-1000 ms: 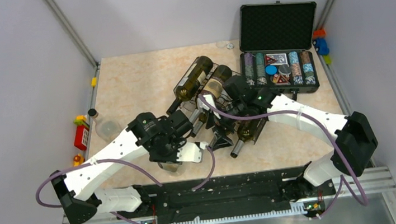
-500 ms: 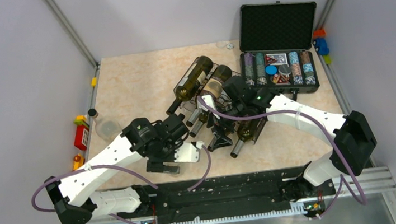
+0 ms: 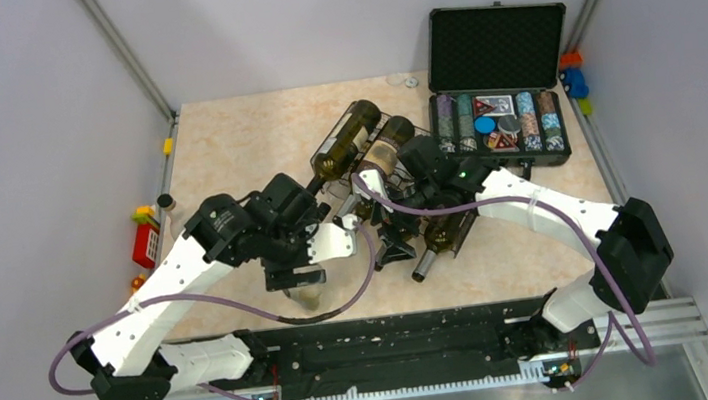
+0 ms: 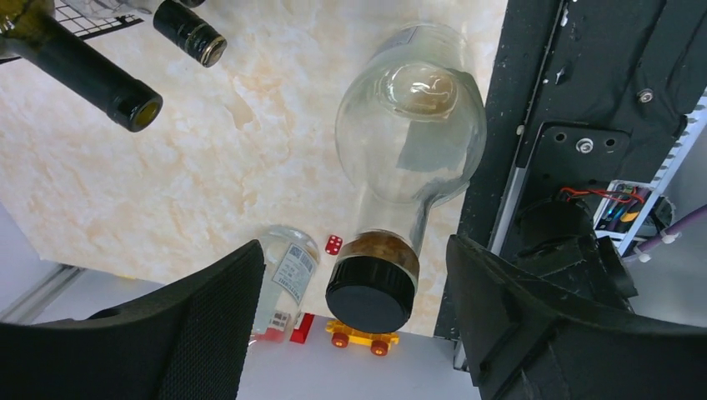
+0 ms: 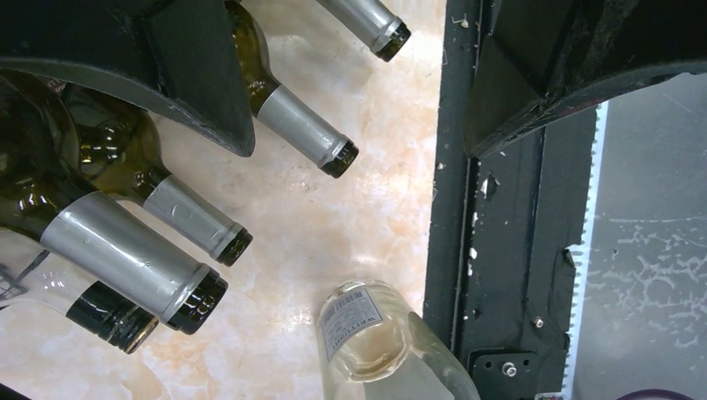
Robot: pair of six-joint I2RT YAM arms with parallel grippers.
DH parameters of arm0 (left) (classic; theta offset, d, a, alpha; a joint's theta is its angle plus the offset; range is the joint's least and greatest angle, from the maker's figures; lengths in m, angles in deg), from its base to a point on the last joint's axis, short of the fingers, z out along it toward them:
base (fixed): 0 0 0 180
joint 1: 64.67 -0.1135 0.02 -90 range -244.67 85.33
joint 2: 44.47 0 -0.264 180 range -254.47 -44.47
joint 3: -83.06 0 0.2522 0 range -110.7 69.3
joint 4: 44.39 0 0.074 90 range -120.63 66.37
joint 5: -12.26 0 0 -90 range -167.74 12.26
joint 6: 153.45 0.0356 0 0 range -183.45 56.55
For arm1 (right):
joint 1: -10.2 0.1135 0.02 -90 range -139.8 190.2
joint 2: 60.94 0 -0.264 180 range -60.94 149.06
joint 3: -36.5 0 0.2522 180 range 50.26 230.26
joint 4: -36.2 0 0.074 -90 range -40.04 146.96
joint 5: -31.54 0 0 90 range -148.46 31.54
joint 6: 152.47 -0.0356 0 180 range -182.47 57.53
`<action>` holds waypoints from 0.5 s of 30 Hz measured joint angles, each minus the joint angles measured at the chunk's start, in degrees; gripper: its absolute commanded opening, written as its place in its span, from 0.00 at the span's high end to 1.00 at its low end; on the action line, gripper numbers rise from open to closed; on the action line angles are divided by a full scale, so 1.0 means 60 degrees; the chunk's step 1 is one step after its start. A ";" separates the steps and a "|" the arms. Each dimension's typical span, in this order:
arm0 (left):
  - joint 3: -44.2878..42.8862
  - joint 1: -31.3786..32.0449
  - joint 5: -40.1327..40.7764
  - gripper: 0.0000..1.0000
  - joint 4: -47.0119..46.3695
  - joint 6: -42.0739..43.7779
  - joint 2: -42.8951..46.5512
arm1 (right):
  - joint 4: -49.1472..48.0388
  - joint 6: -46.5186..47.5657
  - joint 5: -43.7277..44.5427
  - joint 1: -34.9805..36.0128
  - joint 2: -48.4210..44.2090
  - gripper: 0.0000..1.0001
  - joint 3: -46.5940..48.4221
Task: Put the wine bottle on the wine rack
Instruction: Move the wine bottle to the center of the board.
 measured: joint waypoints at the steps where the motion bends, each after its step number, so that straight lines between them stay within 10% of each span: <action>1: -0.0011 -0.0073 -0.0120 0.24 -0.0004 -0.0015 -0.0004 | 0.0000 0.0007 0.0025 0.0000 0.0000 0.02 0.0000; 15: 0.0124 -0.0488 -0.1122 0.68 -0.0069 -0.0208 -0.0175 | -0.0004 0.0062 0.0248 0.0000 -0.0044 0.02 -0.0215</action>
